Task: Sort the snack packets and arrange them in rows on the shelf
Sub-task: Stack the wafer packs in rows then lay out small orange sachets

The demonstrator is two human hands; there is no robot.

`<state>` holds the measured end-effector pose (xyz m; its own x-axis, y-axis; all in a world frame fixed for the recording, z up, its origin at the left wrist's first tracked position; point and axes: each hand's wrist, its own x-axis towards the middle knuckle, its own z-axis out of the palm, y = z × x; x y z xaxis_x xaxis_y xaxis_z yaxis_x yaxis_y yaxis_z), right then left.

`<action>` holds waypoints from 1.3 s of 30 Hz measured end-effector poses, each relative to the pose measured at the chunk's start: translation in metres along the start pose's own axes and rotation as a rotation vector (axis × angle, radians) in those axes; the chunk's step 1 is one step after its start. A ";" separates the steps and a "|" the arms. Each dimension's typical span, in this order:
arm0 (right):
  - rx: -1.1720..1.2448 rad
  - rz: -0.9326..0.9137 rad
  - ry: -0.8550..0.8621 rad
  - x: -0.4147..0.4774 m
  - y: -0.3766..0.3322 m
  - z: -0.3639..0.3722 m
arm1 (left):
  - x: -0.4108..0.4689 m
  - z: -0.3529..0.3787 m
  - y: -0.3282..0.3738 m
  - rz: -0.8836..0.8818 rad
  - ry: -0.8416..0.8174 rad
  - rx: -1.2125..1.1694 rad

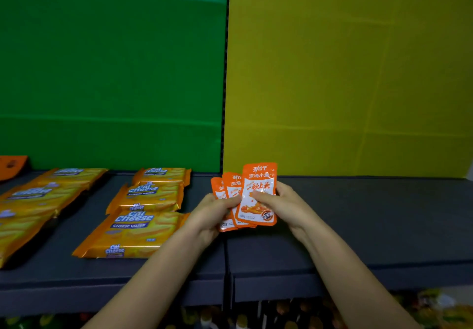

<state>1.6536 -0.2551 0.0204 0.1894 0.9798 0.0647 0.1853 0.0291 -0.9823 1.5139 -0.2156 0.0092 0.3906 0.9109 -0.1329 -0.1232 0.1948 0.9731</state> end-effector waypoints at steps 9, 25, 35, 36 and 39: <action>0.086 -0.017 0.071 0.064 0.006 -0.017 | 0.018 -0.011 0.015 0.107 0.182 -0.111; -0.660 0.153 0.348 0.153 0.049 -0.008 | 0.026 -0.054 0.057 0.034 0.178 0.012; -0.961 0.087 0.389 0.149 0.051 0.005 | 0.037 -0.059 0.051 0.004 0.103 0.076; -0.997 0.079 0.397 0.148 0.050 0.006 | 0.035 -0.057 0.050 0.008 0.102 0.078; -0.974 -0.024 0.458 0.139 0.036 0.007 | 0.028 -0.051 0.048 0.049 0.100 0.083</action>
<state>1.6795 -0.1164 -0.0072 0.4809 0.8080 0.3404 0.8438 -0.3212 -0.4299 1.4728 -0.1620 0.0427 0.2925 0.9511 -0.0990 -0.0620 0.1222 0.9906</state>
